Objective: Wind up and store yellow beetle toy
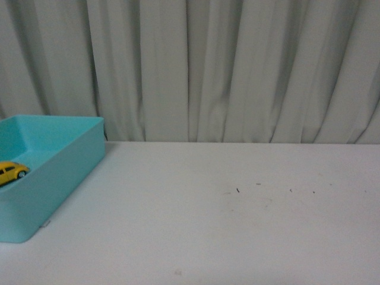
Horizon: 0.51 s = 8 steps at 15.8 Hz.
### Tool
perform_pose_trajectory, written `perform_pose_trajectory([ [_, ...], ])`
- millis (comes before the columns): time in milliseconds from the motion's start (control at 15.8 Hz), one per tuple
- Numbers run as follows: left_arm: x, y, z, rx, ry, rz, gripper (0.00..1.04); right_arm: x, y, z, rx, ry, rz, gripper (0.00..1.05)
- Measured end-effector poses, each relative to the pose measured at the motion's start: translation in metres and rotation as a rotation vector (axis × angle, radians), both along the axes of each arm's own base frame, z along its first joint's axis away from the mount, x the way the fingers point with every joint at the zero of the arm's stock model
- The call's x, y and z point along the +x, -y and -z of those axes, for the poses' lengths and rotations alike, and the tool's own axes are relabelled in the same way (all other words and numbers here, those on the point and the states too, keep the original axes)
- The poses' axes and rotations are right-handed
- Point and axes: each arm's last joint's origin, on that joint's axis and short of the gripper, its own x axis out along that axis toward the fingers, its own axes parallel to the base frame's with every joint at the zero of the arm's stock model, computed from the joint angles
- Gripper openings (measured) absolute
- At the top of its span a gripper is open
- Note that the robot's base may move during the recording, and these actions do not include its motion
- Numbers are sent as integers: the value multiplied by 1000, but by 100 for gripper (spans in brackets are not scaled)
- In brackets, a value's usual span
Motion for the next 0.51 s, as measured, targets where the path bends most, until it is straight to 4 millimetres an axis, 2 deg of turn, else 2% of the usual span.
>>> perform_pose_trajectory([
  [508,0,0,0,0,-2,2,98,0,0,0,0,-2,0,98],
])
